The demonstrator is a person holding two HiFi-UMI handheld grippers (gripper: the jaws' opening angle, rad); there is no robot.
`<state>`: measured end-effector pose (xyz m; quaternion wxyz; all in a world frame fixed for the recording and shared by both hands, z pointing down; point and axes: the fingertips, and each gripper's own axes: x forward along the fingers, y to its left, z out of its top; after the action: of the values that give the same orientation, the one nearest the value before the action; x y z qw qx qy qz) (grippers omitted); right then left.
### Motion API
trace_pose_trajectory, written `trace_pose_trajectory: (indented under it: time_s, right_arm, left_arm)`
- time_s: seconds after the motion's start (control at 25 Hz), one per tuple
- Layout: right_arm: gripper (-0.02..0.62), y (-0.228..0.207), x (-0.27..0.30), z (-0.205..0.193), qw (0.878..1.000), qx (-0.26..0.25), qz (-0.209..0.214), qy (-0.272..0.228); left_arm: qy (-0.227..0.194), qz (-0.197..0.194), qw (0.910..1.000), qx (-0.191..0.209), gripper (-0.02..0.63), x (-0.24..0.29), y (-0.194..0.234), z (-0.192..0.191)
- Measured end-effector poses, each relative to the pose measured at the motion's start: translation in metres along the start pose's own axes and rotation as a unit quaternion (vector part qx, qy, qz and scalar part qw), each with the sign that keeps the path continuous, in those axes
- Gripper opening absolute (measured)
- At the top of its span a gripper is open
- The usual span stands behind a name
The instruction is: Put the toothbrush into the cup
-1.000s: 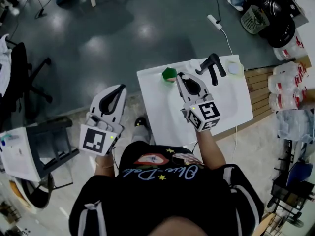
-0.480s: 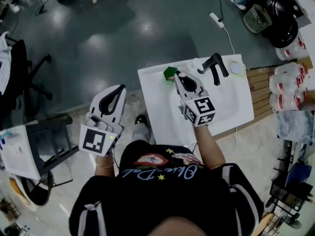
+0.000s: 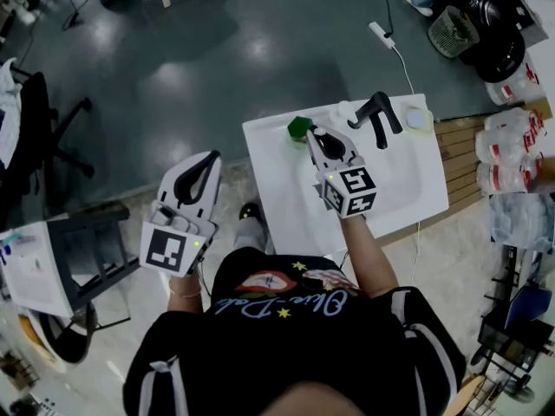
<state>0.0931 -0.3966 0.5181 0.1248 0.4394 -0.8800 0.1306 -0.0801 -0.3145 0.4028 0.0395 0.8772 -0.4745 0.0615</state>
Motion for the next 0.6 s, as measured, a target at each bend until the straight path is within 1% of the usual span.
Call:
trace_pose_trajectory:
  time_s: [0.2, 0.32, 0.48, 0.6]
  right_arm:
    - [0.016, -0.005, -0.002, 0.002, 1.000, 0.004, -0.009, -0.001]
    - [0.061, -0.007, -0.006, 0.005, 1.000, 0.006, -0.013, -0.006]
    - [0.071, -0.010, -0.009, 0.006, 1.000, 0.009, -0.020, -0.007]
    - [0.091, -0.013, -0.012, 0.006, 0.999, 0.014, -0.032, -0.003]
  left_arm:
    - [0.000, 0.000, 1.0000, 0.003, 0.002, -0.001, 0.000, 0.001]
    - [-0.001, 0.000, 1.0000, 0.003, 0.002, -0.002, -0.002, 0.002]
    - [-0.003, -0.003, 1.0000, 0.005, 0.002, -0.002, -0.005, 0.004]
    - [-0.004, -0.004, 1.0000, 0.007, 0.002, -0.004, -0.005, 0.005]
